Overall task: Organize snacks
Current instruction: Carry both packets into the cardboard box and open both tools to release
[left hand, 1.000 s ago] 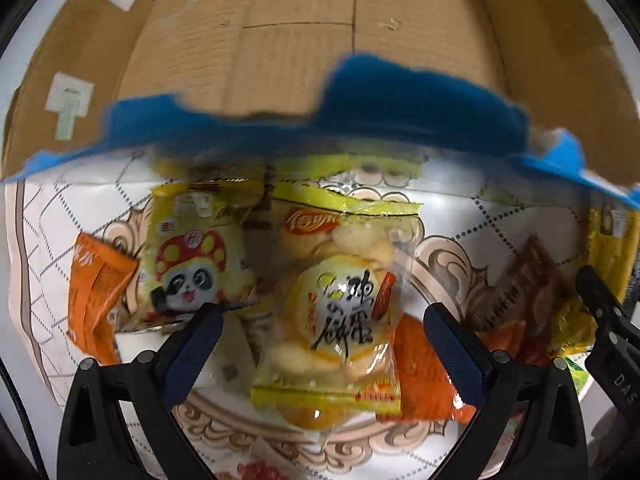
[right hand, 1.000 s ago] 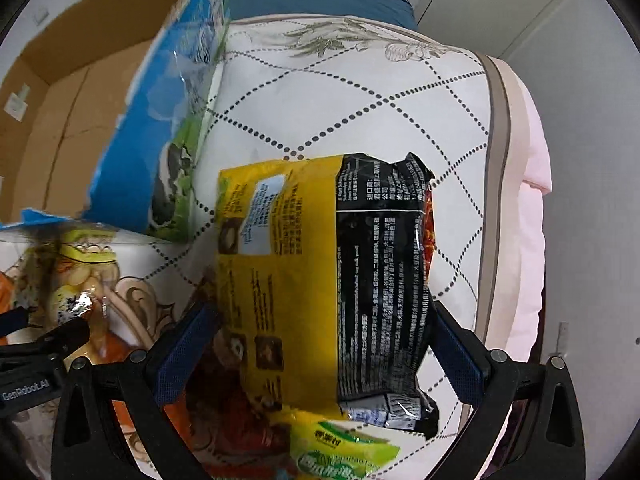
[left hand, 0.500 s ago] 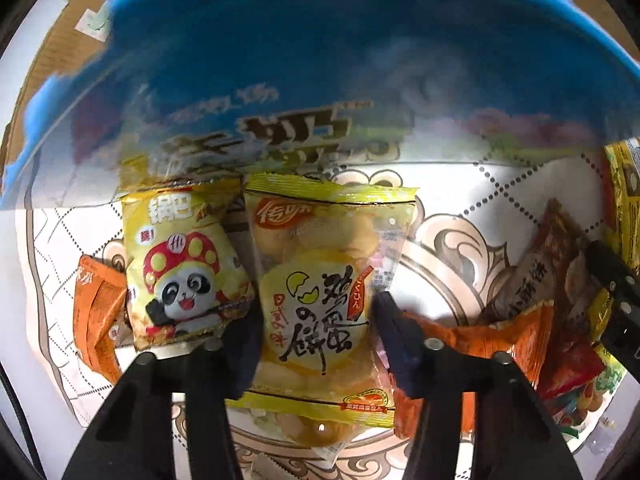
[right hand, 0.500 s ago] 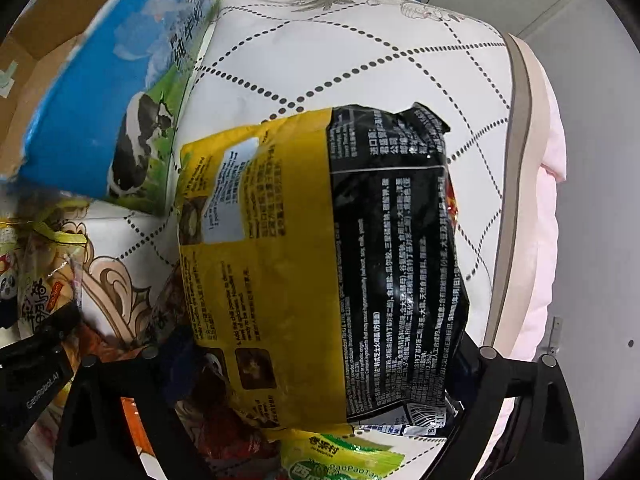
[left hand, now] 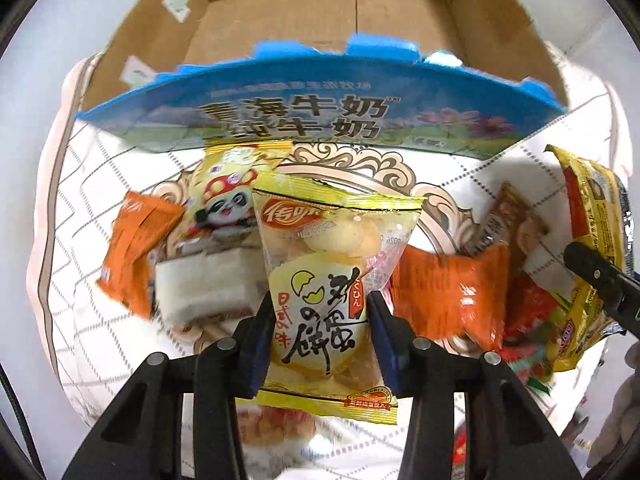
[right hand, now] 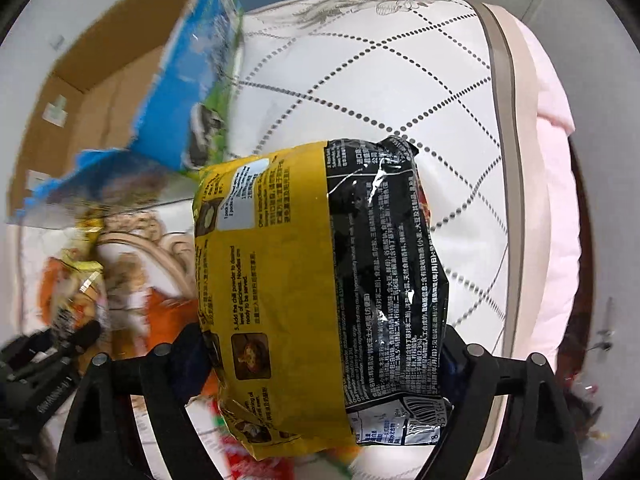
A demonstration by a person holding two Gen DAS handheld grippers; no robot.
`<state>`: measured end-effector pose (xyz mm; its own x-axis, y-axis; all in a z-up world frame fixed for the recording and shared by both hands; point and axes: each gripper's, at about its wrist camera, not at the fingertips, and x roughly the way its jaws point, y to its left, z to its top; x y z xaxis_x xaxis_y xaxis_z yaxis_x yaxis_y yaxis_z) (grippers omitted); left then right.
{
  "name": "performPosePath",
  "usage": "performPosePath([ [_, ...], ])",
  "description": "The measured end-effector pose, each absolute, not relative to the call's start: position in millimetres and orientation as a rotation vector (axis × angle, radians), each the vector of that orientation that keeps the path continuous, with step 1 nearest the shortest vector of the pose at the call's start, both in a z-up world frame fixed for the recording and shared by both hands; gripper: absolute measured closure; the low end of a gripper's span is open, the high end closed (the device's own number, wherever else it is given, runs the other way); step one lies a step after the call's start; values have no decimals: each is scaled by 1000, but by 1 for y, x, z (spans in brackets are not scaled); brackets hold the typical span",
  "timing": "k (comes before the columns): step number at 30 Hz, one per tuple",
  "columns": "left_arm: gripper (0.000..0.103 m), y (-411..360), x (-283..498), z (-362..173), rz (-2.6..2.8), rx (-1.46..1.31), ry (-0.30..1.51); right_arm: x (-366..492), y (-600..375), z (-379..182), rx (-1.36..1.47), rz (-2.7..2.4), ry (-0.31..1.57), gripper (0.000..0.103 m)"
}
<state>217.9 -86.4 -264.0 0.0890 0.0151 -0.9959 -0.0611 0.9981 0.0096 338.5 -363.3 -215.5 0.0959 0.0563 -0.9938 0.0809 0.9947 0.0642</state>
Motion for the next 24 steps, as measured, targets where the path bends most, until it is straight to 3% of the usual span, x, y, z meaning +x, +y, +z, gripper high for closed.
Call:
performPosePath([
  [7, 62, -74, 193, -197, 23, -107, 1408, 321, -360, -182, 194, 40, 1458, 14],
  [18, 62, -32, 273, -118, -134, -138, 1281, 330, -285, -111, 304, 99, 1354, 14],
  [24, 62, -3, 348, -118, -163, -144, 1302, 379, -228, -95, 284, 82, 1298, 14],
])
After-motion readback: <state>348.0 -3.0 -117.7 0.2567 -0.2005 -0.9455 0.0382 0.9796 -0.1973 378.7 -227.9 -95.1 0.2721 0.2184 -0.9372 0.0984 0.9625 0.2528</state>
